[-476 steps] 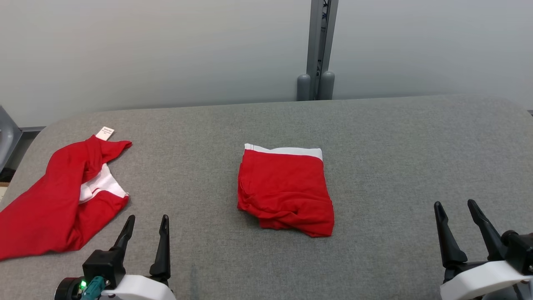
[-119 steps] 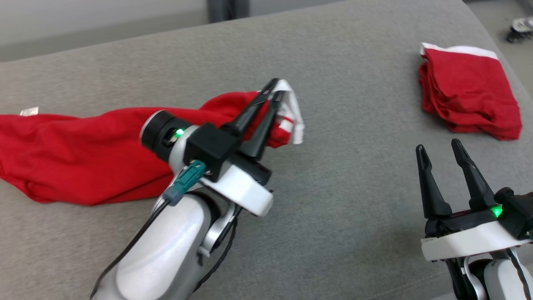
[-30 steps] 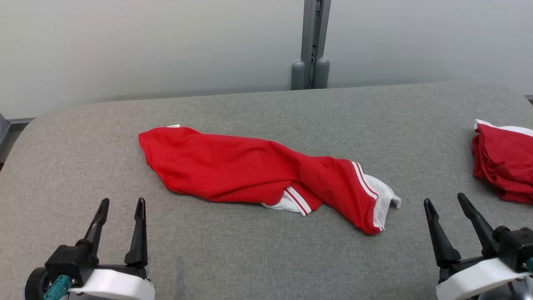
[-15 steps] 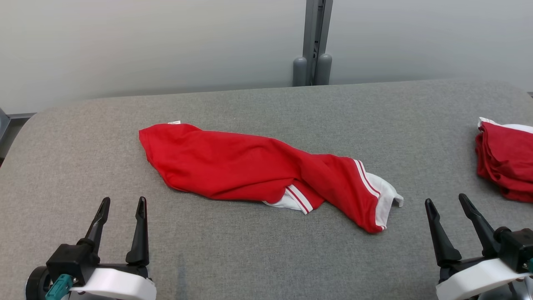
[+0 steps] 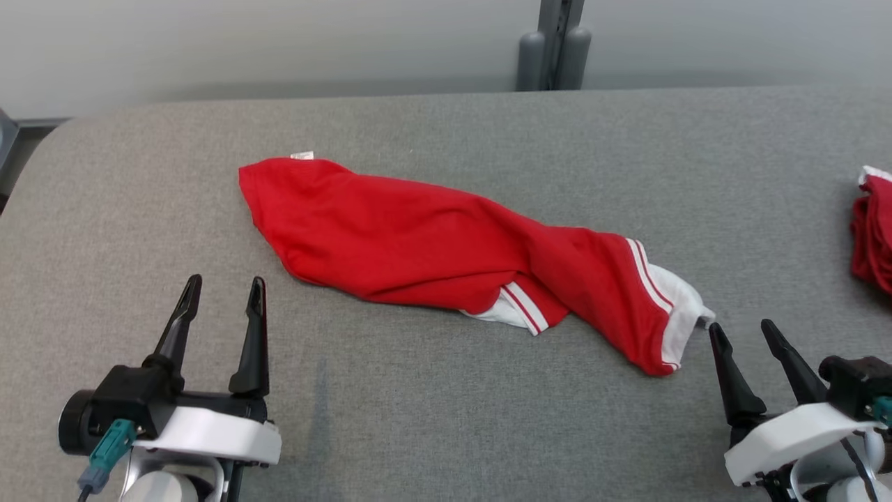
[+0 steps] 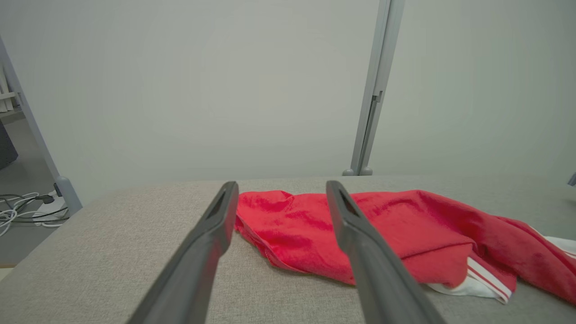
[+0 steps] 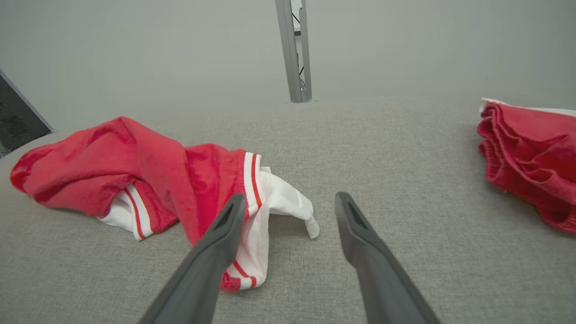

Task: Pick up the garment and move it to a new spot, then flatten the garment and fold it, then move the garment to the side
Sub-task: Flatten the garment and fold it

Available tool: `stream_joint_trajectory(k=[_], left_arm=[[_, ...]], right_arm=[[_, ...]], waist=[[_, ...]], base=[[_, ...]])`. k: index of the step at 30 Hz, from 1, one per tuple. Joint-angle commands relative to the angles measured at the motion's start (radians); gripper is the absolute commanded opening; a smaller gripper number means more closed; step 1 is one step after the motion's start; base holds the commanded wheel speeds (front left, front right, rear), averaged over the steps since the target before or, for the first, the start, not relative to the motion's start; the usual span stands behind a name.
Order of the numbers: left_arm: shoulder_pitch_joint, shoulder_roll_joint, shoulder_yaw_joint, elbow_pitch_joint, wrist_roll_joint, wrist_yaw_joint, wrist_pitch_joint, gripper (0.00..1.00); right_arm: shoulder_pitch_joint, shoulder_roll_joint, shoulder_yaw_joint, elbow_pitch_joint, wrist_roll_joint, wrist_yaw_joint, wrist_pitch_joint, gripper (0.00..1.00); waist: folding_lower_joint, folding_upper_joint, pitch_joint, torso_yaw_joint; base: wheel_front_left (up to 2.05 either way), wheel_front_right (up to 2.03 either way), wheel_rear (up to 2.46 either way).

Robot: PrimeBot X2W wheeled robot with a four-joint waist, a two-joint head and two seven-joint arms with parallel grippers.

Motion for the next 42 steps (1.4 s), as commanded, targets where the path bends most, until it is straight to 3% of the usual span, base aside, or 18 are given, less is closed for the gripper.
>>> stream_joint_trajectory(k=[1,9,10,11,21,28,34,38,42], left_arm=[[-0.024,-0.003,-0.001,0.002,0.008,-0.003,-0.008,1.0],[-0.081,-0.024,-0.002,0.031,0.018,-0.019,-0.025,1.0],[-0.084,-0.026,-0.003,0.034,0.019,-0.02,-0.025,1.0],[-0.089,-0.028,-0.003,0.038,0.02,-0.024,-0.027,1.0],[-0.107,-0.043,0.011,0.061,0.029,-0.038,-0.033,1.0],[-0.101,-0.05,0.025,0.069,0.035,-0.049,-0.035,1.0],[-0.092,-0.053,0.035,0.066,0.039,-0.053,-0.035,1.0],[-0.086,-0.06,0.045,0.061,0.045,-0.057,-0.035,1.0],[-0.085,-0.065,0.052,0.062,0.049,-0.063,-0.035,1.0]], right_arm=[[-0.028,-0.008,0.007,0.026,0.011,0.0,-0.006,1.0],[-0.163,-0.031,0.078,0.21,0.089,0.0,-0.028,1.0],[-0.174,-0.034,0.082,0.223,0.101,0.0,-0.034,0.3],[-0.186,-0.038,0.082,0.231,0.107,0.0,-0.046,0.0],[-0.275,-0.117,0.051,0.226,0.125,0.0,-0.128,0.0],[-0.364,-0.182,0.041,0.11,0.077,0.0,-0.144,0.0],[-0.343,-0.2,0.125,-0.037,0.021,0.0,-0.124,0.0],[-0.264,-0.202,0.247,-0.127,-0.009,0.0,-0.088,0.0],[-0.165,-0.185,0.361,-0.138,0.007,0.0,-0.051,0.0]], waist=[[0.0,-0.0001,0.039,0.022],[0.0,-0.0001,0.101,0.039],[0.0,-0.0001,0.104,0.04],[0.0,-0.0001,0.106,0.041],[0.0,-0.0001,0.1,0.028],[0.0,-0.0001,0.078,0.011],[0.0,-0.0001,0.071,-0.003],[0.0,-0.0001,0.071,-0.014],[0.0,-0.0001,0.073,-0.024]], base=[[0.0,0.0,0.0],[0.0,0.0,0.0],[0.0,0.0,0.0],[0.0,0.0,0.0],[0.0,0.0,0.0],[0.0,0.0,0.0],[0.0,0.0,0.0],[0.0,0.0,0.0],[0.0,0.0,0.0]])
